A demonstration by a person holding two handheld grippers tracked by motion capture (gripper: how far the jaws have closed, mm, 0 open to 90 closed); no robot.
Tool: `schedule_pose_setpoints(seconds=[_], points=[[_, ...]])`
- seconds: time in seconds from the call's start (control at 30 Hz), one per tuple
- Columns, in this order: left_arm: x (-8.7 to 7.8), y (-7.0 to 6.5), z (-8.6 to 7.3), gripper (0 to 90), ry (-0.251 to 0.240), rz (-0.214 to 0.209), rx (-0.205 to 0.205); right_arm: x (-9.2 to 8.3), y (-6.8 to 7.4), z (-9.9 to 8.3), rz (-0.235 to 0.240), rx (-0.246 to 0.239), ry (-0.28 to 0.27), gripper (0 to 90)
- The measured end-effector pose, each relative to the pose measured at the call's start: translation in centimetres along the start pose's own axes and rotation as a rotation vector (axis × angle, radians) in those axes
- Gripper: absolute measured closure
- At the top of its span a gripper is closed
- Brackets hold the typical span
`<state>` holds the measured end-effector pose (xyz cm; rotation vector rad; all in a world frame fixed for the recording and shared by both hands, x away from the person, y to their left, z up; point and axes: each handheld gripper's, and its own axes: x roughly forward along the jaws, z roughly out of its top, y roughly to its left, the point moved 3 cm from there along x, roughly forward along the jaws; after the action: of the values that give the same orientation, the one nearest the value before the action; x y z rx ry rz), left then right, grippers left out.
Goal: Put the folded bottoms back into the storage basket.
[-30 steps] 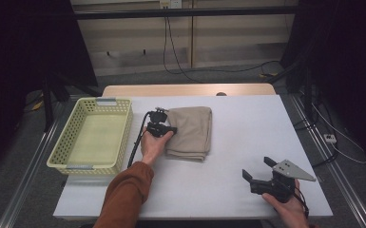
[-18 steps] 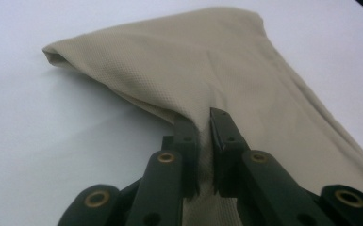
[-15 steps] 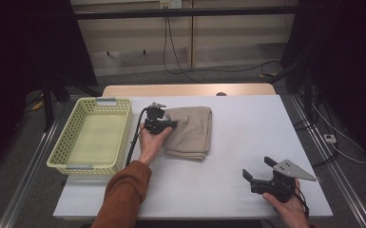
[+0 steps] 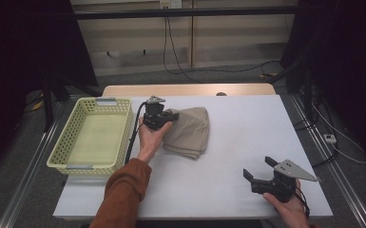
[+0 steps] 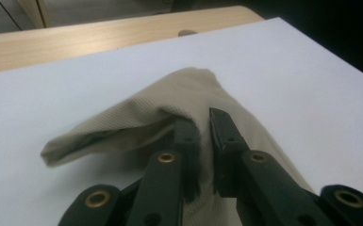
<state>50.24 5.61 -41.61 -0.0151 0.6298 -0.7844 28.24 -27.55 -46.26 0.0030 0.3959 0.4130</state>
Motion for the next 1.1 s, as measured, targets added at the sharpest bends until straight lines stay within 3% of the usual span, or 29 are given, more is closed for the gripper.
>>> schedule_pose_setpoints(seconds=[0.6,0.9,1.1], points=[[-3.2,-1.0,2.6,83.3,-0.092,0.001,0.077,0.0,0.0,0.0,0.000,0.006,0.001,4.7],[-5.2,-1.2,3.6,83.5,-0.145,0.001,0.087,0.0,-0.1,0.0,-0.002,0.007,0.001,4.7],[-6.3,-1.5,4.1,83.4,-0.152,0.013,0.117,0.0,0.0,0.0,-0.003,0.006,0.000,4.5]])
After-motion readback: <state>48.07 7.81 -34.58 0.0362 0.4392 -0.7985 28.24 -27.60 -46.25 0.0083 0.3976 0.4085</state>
